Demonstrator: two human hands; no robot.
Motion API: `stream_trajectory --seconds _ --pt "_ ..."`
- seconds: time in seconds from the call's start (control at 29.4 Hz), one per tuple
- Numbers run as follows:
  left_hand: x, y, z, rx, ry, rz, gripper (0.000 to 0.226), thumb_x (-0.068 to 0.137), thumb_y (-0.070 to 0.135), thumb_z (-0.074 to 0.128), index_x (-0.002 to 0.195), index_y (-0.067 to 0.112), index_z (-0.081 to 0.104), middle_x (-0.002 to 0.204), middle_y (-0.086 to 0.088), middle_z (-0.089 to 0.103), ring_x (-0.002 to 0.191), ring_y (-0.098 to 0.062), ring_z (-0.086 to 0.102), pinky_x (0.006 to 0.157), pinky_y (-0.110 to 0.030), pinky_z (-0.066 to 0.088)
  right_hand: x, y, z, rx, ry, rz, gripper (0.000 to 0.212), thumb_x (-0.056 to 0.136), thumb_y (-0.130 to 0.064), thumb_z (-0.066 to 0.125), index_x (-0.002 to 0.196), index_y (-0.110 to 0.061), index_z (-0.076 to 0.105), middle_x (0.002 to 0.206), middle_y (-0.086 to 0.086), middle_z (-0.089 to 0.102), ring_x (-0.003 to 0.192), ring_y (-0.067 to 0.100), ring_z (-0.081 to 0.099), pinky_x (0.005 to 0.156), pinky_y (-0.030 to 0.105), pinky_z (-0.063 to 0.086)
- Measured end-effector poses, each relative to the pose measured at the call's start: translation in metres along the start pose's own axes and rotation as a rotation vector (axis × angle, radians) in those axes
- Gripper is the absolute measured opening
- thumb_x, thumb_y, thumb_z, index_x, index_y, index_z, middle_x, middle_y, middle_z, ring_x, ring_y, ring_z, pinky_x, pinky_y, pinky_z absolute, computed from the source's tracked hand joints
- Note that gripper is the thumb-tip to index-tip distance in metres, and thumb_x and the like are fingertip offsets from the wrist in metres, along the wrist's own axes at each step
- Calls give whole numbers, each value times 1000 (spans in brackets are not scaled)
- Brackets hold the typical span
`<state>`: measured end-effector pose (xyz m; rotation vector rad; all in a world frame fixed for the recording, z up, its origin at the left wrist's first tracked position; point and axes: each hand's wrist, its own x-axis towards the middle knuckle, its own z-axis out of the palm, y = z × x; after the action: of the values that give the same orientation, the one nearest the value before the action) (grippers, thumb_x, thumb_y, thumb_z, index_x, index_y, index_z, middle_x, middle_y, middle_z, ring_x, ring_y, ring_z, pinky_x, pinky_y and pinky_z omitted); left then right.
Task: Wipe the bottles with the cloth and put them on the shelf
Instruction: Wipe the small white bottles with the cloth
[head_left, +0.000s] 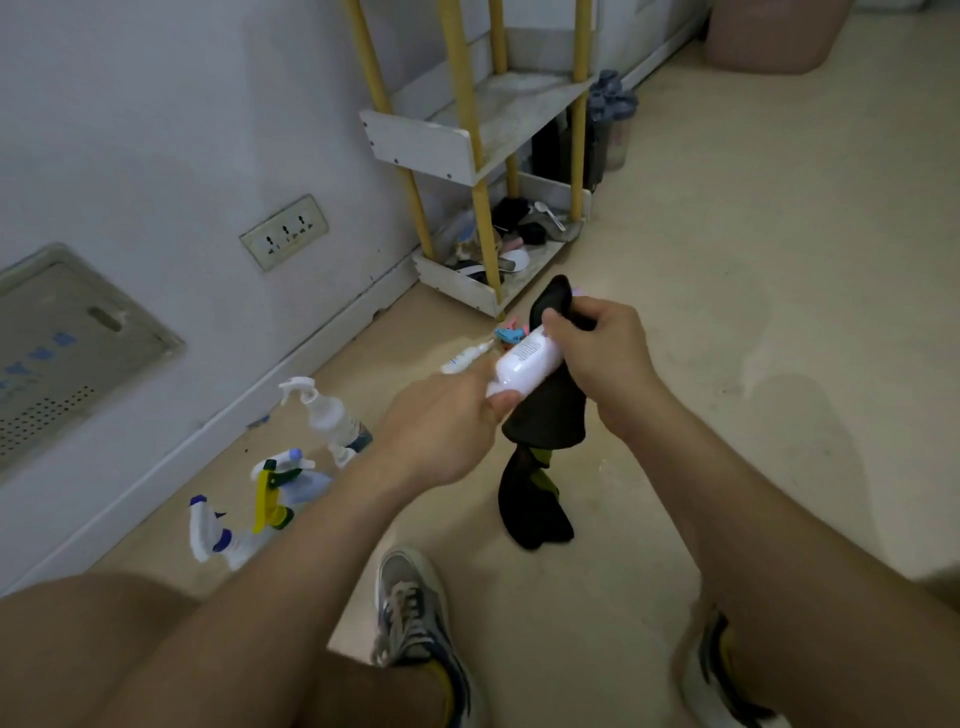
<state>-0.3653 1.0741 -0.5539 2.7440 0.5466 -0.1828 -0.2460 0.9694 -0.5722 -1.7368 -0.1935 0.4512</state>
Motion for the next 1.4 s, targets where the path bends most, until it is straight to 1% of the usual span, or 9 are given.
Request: stream_trajectory --seconds 0.2,0.31,0.41,0.61,0.75,0.88,0.99,1.12,1.4 --pt "-1 -13 -19 -590 111 -37 32 97 17 59 128 16 62 84 -8 71 74 -22 69 65 -34 52 -15 2 -3 -396 35 -202 26 97 -29 58 105 -12 76 90 8 73 84 21 65 69 29 46" --pt "1 -7 -26 -830 220 -64 14 94 19 63 99 9 71 66 -12 69 52 -19 63 47 -23 46 -17 5 -12 -340 23 -105 29 98 -32 55 99 -11 75 89 9 71 77 18 64 59 26 43" --pt "9 1 -17 -943 305 -194 30 96 29 60 89 1 67 54 -10 62 39 -15 53 40 -21 39 -14 15 -12 -108 12 66 28 97 -33 54 100 -10 70 96 11 68 74 16 65 52 21 42" --pt "21 34 30 -1364 426 -487 21 99 26 57 104 9 67 66 -5 66 50 -11 61 49 -20 51 -29 11 24 25 57 115 30 93 -17 46 122 -13 53 115 12 61 100 27 62 85 37 51" --pt "24 30 38 -1053 454 -308 32 100 27 54 130 24 60 103 10 66 97 -8 64 91 -28 51 -39 15 48 216 20 215 14 91 -28 53 101 -21 60 102 6 68 95 28 67 92 49 54" --pt "29 -9 28 -96 248 -234 36 105 39 26 116 22 56 97 -5 67 90 -28 62 69 -36 44 -27 18 53 354 -83 357 27 96 -3 50 77 -19 61 93 17 69 95 35 67 92 52 54" --pt "31 -36 31 -63 153 -161 31 104 31 29 99 16 56 91 -8 66 87 -31 62 77 -45 50 -26 22 54 207 -159 301 29 97 -6 52 74 -21 63 87 12 69 81 25 66 81 40 55" --pt "35 -76 26 -11 145 -181 33 101 20 42 131 15 55 118 -10 66 107 -27 61 91 -42 48 -17 39 53 30 -169 227 29 98 -14 50 75 -28 61 85 2 67 88 24 66 87 41 53" --pt "36 -145 66 134 -21 -270 28 98 24 46 117 13 63 106 -13 67 87 -26 59 66 -31 37 -7 81 76 -199 -337 152 25 99 -17 47 107 -14 71 91 2 68 89 25 63 76 35 47"
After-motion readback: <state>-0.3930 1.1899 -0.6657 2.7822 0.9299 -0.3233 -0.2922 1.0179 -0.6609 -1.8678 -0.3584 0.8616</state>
